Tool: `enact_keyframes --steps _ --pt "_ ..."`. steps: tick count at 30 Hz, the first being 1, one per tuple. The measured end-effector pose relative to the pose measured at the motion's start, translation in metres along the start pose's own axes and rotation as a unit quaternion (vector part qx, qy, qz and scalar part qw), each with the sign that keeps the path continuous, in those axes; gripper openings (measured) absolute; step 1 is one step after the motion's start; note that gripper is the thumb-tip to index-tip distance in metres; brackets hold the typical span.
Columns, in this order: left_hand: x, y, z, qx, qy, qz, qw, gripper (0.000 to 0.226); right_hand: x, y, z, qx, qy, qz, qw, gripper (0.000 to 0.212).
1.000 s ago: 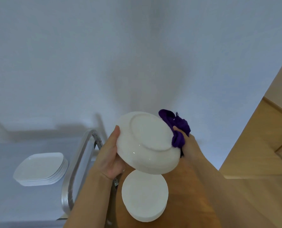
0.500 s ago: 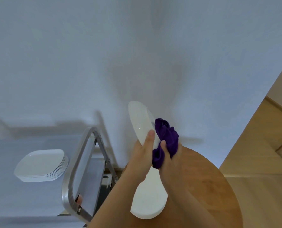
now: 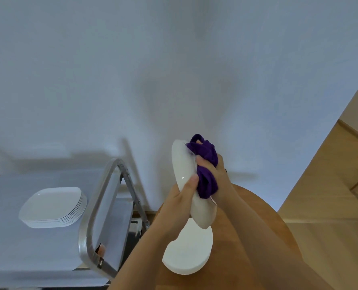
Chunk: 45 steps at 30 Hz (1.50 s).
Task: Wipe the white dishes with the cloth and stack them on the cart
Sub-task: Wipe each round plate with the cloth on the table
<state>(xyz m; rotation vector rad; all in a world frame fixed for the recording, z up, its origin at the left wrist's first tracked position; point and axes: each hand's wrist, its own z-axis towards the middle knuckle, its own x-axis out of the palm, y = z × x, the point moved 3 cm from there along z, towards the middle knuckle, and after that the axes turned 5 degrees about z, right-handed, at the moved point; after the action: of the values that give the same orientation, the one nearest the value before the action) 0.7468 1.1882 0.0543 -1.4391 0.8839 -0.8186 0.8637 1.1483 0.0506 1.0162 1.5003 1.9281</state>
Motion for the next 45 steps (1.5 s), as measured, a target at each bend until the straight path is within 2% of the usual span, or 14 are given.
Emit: enact_keyframes --steps 5,9,14,18,20,23,26,33,34,36,39,41,43,45 --pt "-0.015 0.001 -0.002 -0.028 -0.016 -0.086 0.996 0.044 -0.006 -0.003 0.006 0.043 0.026 -0.134 0.990 0.043" --pt "-0.026 0.004 0.001 -0.049 -0.069 -0.185 0.979 0.039 -0.007 0.006 -0.007 0.015 0.092 -0.274 0.957 0.009" --pt "-0.026 0.007 0.010 -0.055 -0.079 -0.185 0.978 0.047 -0.019 0.003 -0.023 0.025 0.059 -0.230 0.971 0.017" --pt "-0.014 0.013 0.020 -0.043 -0.109 -0.085 0.990 0.039 -0.018 -0.004 -0.040 0.085 0.060 -0.097 0.990 0.011" --pt "-0.009 0.009 0.020 0.016 -0.088 0.111 0.990 0.033 -0.016 -0.008 -0.043 0.139 0.059 -0.010 0.989 0.007" --pt "0.002 0.011 0.015 0.112 0.015 0.418 0.901 0.037 -0.021 -0.006 -0.035 0.211 -0.004 0.154 0.965 0.065" --pt "0.007 0.007 0.010 0.122 0.075 0.518 0.844 0.040 -0.029 0.006 -0.020 0.179 0.018 0.191 0.965 0.100" --pt "0.004 0.010 0.017 0.156 0.125 0.715 0.670 0.062 -0.045 -0.004 -0.023 0.277 0.002 0.164 0.947 0.064" --pt "-0.001 0.011 0.018 0.146 0.116 0.700 0.689 0.067 -0.046 -0.009 -0.024 0.287 -0.006 0.190 0.939 0.059" --pt "-0.021 0.012 0.017 0.094 0.070 0.613 0.781 0.084 -0.052 -0.015 -0.026 0.297 -0.025 0.216 0.930 0.059" --pt "-0.050 0.006 0.018 0.105 -0.155 0.426 0.885 0.079 -0.063 -0.016 -0.027 0.292 -0.040 0.231 0.927 0.046" --pt "-0.067 0.015 0.023 -0.025 -0.272 0.193 0.942 0.065 -0.064 -0.017 -0.028 0.277 -0.036 0.247 0.928 0.027" --pt "-0.062 0.030 0.029 -0.173 -0.201 -0.160 0.951 0.041 -0.061 -0.018 -0.031 0.287 -0.028 0.238 0.928 0.024" --pt "-0.057 0.035 0.025 -0.200 -0.117 -0.324 0.917 0.031 -0.059 -0.019 -0.032 0.324 -0.032 0.199 0.924 0.038"
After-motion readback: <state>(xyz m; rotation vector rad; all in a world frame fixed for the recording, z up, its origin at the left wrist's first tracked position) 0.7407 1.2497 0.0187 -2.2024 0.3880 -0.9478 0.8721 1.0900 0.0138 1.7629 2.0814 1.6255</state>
